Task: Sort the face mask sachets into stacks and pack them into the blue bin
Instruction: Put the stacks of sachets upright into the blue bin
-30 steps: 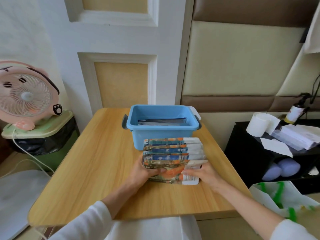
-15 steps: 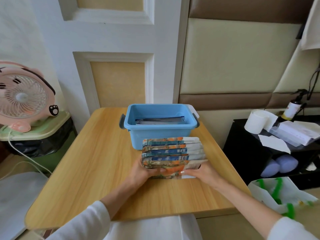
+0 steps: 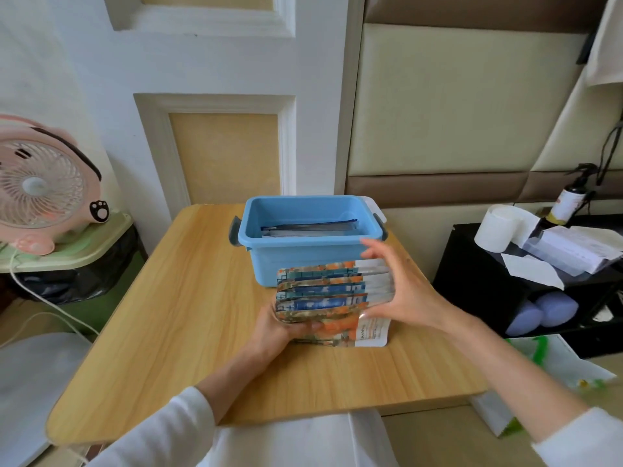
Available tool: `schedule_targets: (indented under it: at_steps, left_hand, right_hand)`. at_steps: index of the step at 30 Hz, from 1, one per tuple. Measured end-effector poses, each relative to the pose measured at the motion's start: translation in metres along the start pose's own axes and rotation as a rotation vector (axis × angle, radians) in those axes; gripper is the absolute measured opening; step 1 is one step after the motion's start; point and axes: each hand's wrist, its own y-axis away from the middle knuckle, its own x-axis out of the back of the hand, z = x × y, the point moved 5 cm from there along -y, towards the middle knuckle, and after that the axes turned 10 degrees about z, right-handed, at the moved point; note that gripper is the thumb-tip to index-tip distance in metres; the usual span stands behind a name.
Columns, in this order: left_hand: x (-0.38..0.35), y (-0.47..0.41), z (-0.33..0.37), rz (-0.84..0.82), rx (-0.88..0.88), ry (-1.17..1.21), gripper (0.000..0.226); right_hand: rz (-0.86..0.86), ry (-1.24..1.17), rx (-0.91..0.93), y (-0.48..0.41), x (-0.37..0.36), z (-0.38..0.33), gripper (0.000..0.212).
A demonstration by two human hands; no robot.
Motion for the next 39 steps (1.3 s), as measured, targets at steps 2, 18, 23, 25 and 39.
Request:
schedule_targets:
  at_steps: [2, 18, 23, 25, 39]
  left_hand:
    - [0.0, 0.0, 0.0, 0.002, -0.004, 0.0, 0.044]
    - [-0.001, 0.0, -0.001, 0.016, 0.027, 0.003, 0.048]
    - [0.001, 0.0, 0.0, 0.028, 0.009, -0.026, 0.056]
    - [0.002, 0.0, 0.004, 0.037, -0.01, -0.038, 0.06]
    - [0.005, -0.042, 0.11, -0.076, -0.31, -0.2, 0.065]
  right_hand:
    - [-0.113, 0.548, 0.236, -0.008, -0.006, -0.023, 0.114]
    - [-0.449, 0.777, 0.226, -0.047, -0.04, -0.054, 0.048]
    - [-0.413, 0.725, 0.244, -0.042, -0.043, -0.056, 0.041]
    - [-0.39, 0.679, 0.238, -0.038, -0.039, -0.057, 0.043]
    - [0.072, -0.007, -0.138, -0.053, 0.045, -0.036, 0.027]
